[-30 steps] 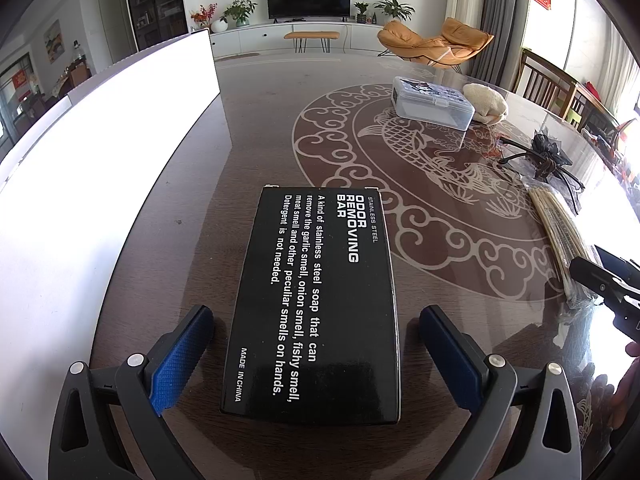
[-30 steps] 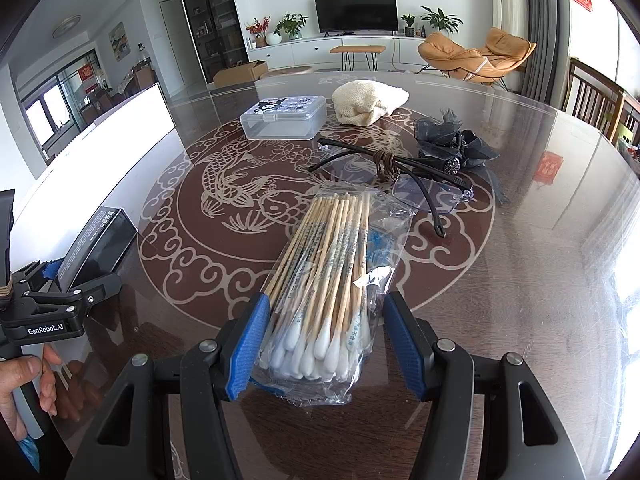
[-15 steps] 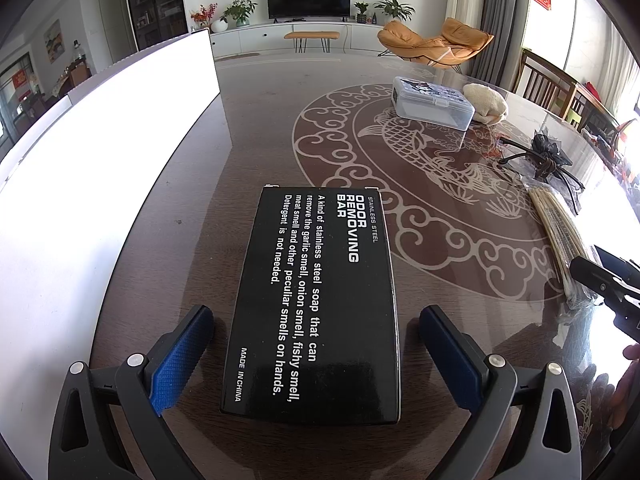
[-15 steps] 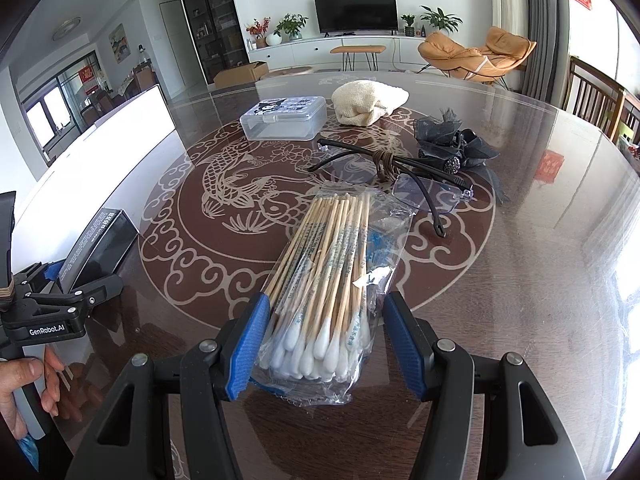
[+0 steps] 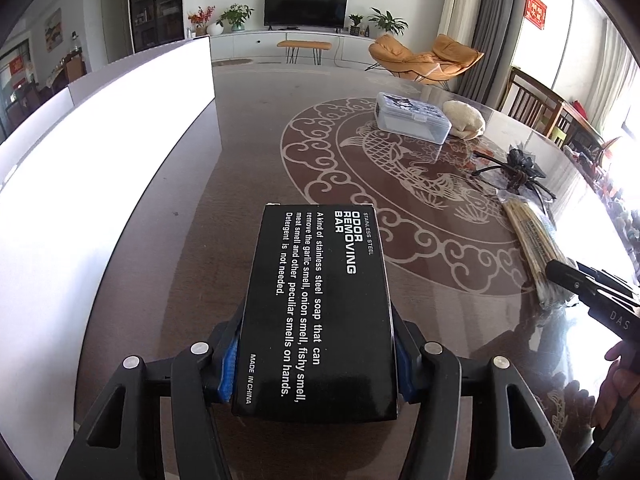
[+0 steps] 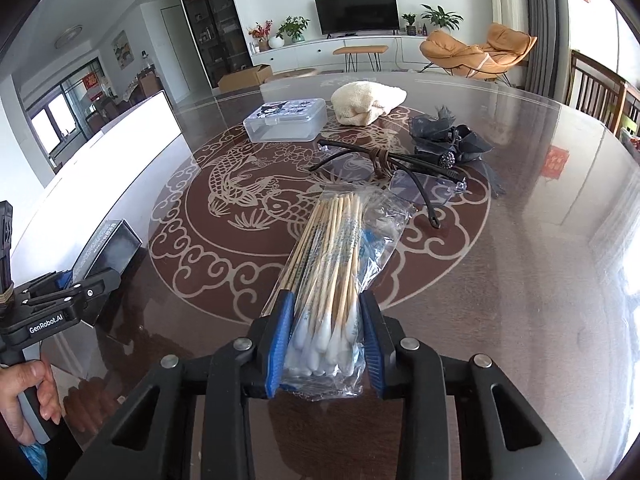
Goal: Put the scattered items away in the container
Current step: 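Lift the bar box and swab bag and carry them over the white box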
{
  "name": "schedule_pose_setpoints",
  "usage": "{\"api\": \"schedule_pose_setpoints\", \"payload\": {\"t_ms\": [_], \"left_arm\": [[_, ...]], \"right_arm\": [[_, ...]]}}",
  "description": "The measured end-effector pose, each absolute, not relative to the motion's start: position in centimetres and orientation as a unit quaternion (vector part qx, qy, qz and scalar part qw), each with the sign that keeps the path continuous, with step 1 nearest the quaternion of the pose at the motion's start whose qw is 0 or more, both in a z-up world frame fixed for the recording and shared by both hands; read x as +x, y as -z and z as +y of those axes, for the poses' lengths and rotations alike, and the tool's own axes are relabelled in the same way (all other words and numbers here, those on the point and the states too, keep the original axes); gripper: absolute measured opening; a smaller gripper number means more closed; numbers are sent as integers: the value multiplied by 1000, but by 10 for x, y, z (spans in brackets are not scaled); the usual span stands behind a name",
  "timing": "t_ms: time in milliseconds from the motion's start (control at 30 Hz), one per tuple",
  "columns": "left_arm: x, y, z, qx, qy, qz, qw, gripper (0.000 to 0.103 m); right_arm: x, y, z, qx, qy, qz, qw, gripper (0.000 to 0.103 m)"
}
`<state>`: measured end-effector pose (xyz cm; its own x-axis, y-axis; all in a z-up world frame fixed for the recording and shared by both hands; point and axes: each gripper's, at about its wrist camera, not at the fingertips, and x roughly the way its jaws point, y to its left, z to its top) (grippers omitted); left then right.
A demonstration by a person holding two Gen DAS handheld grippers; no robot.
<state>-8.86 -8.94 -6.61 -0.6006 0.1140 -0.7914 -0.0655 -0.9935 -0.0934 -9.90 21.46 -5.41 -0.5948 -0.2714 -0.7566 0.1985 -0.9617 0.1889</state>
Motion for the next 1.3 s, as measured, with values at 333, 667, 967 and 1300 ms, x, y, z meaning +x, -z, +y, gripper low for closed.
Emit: {"api": "schedule_pose_setpoints", "payload": {"t_ms": [333,667,967,1300], "left_arm": [[-62,48,-88,-420,-902,-64,77,58],[-75,-17,-127,-390,-912,-97,80,58],[-77,-87,-248,-353,-929,-109,10,58],[-36,-54,-208,-369,-921,-113,60,58]], "right_arm": [[-64,31,218,406,895,-99,153,28],[-93,-22,143,393,887,-78,229,17],[-139,-96,27,377,867,0,326,17],[-79,25,61,486,824,70,282,50]]}}
